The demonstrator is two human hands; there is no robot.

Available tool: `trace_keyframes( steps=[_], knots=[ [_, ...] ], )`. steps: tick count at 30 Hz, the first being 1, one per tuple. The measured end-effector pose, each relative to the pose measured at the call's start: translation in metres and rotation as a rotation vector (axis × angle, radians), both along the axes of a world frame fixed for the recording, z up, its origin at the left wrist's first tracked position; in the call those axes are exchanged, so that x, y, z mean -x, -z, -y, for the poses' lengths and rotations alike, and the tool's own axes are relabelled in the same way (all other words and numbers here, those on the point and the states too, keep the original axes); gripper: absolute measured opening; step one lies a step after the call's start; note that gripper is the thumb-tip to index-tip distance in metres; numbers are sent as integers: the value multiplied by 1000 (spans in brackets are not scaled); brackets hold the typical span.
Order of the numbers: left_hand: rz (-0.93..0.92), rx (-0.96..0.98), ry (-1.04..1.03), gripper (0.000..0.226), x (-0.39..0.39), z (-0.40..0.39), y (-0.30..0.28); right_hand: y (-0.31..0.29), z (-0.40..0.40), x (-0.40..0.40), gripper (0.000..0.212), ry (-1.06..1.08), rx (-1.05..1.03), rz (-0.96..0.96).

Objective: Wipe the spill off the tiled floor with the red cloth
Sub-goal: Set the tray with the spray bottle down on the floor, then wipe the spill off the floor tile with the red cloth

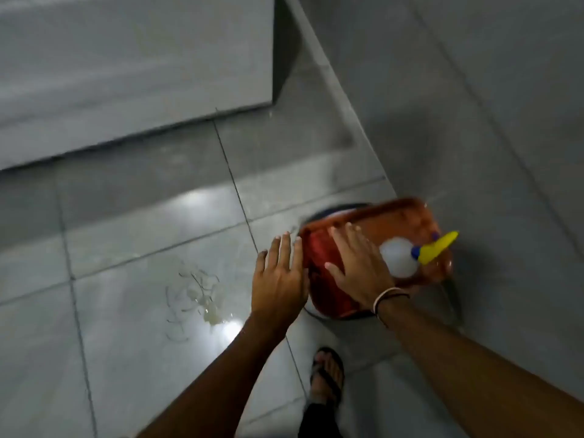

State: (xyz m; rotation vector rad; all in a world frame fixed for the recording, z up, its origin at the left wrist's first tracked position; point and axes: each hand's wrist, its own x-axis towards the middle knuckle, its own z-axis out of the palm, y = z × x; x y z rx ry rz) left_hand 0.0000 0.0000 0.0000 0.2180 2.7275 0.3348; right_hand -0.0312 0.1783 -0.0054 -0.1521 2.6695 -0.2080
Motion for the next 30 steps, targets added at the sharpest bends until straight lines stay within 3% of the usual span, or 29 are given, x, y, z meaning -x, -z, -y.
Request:
trace_keyframes(
  steps=[5, 9, 13, 16, 19, 22, 26, 30],
  knots=[
    [32, -23, -24, 67, -28, -23, 114, 107, 1, -19, 72, -38, 82, -68],
    [-51, -85, -17, 65, -38, -24, 149, 145, 11, -27, 65, 52, 187, -155],
    [-90, -81, -18, 67, -47, -4, 140, 139, 21, -29, 54, 241, 290, -233],
    [-74, -68, -77, 67, -69, 50, 120, 103, 48, -35, 63, 395, 408, -290],
    [-80, -3, -160, 65, -102, 131, 116, 76, 98, -55, 63, 344, 532, -324],
    [-50, 77, -293, 67, -142, 223, 144, 93, 161, -81, 63, 313, 614, -269],
    [23, 203, -434, 76, -204, 342, 226, 198, 227, -111, 61, 432, 644, -231],
    [18, 219, -527, 74, -255, 416, 321, 319, 240, -105, 60, 529, 540, -210]
  ],
)
